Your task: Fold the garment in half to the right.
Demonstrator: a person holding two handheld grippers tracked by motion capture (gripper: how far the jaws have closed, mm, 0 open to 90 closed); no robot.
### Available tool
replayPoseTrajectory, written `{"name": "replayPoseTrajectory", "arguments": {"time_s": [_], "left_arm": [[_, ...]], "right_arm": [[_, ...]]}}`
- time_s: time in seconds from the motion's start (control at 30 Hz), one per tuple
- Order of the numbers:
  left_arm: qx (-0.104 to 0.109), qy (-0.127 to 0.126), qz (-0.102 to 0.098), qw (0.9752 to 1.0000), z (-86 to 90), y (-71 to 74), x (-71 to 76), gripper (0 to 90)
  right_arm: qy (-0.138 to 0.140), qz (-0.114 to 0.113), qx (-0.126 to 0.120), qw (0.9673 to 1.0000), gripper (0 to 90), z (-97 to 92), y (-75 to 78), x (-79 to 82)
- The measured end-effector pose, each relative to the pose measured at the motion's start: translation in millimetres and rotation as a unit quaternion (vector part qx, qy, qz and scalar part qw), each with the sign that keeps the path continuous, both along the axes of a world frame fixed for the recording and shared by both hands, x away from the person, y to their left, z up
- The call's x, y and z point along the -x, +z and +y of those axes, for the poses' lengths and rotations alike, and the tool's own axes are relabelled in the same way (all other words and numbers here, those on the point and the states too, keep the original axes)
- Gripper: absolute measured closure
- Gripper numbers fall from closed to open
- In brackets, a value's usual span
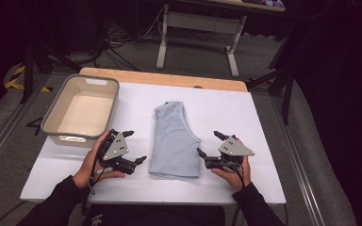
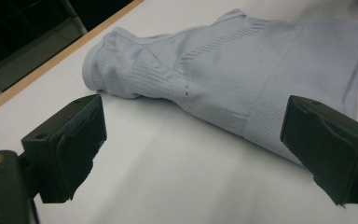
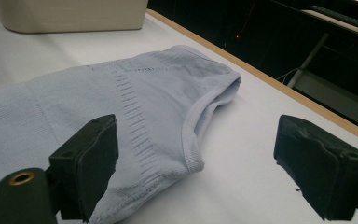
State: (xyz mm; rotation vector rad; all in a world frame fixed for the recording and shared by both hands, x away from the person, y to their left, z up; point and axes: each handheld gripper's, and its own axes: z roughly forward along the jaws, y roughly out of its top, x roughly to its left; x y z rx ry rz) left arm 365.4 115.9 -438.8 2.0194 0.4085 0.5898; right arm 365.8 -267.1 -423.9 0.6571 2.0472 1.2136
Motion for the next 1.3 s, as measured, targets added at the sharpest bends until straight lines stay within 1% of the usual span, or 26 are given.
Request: {"name": "replayPoseTrajectory", "arguments": {"time_s": [0.03,0.07,0.1,0.2,0.33,0.53,0.7,0.8,0.93,1.03,1.1,1.17,1.3], "left_arm": [[0.005,0.000,0.001,1.0000,2.2,-0.3,1.2,7.1],[0.010,0.002,0.005,0.9999,4.5,-1.2,2.5,6.6],[0.010,0.002,0.005,0.9999,4.5,-1.2,2.5,6.6],[0.017,0.004,0.016,0.9997,9.8,-5.4,5.7,6.6],[0.010,0.006,0.019,0.9998,11.9,-9.2,9.0,6.7],[0.020,0.015,0.034,0.9991,21.2,-13.7,13.2,6.5],[0.019,0.016,0.036,0.9990,24.5,-14.5,15.9,6.6],[0.017,0.017,0.036,0.9991,24.1,-15.0,16.4,6.7],[0.013,0.016,0.040,0.9990,24.3,-16.4,16.5,6.7],[0.004,0.021,0.035,0.9992,23.6,-17.5,17.6,7.6],[0.002,0.017,0.034,0.9993,23.3,-17.9,18.3,7.6],[0.000,0.016,0.035,0.9992,23.5,-17.9,18.7,7.7],[-0.001,0.020,0.029,0.9994,25.8,-16.3,20.5,7.7]], "right_arm": [[-0.002,0.000,0.001,1.0000,14.5,-0.9,-0.4,0.4],[-0.003,-0.001,-0.002,1.0000,14.4,-2.9,-0.7,1.5],[-0.003,-0.001,-0.002,1.0000,14.4,-2.9,-0.7,1.5],[-0.004,-0.008,-0.004,1.0000,14.3,-6.8,-2.4,4.6],[-0.006,-0.006,-0.004,1.0000,14.2,-9.1,-4.3,5.4],[-0.008,-0.004,-0.007,0.9999,14.7,-14.6,-7.3,7.8],[-0.011,-0.002,-0.006,0.9999,14.9,-16.9,-8.8,8.6],[-0.013,-0.001,-0.002,0.9999,14.9,-17.2,-9.1,8.0],[-0.011,0.003,-0.003,0.9999,15.0,-16.0,-9.1,6.5],[-0.009,0.009,-0.002,0.9999,14.9,-14.2,-9.7,4.2],[-0.013,0.012,0.002,0.9998,14.9,-13.1,-10.6,2.7],[-0.014,0.016,0.001,0.9998,14.9,-12.5,-11.3,1.7],[-0.013,0.017,0.003,0.9998,14.9,-10.4,-11.1,0.8]]}}
